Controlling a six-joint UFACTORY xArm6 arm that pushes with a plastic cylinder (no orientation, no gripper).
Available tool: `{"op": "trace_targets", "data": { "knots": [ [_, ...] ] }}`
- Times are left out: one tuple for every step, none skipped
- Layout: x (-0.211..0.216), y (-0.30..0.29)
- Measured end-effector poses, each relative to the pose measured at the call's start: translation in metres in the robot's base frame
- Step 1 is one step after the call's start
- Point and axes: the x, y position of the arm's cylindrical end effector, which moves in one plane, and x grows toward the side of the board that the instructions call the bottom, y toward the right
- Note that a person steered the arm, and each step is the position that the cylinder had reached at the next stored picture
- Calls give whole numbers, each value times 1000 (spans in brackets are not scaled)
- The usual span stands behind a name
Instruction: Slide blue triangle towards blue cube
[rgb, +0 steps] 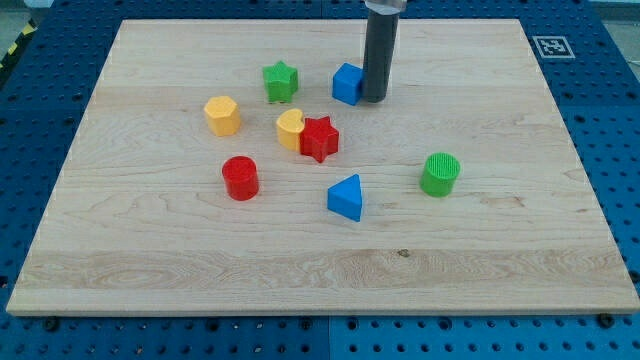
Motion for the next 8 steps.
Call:
{"op": "trace_targets", "data": {
  "knots": [
    [32, 13],
    [62, 17],
    [71, 8],
    [83, -14],
    [102, -33],
    [123, -52],
    [145, -69],
    [170, -77]
  ]
}}
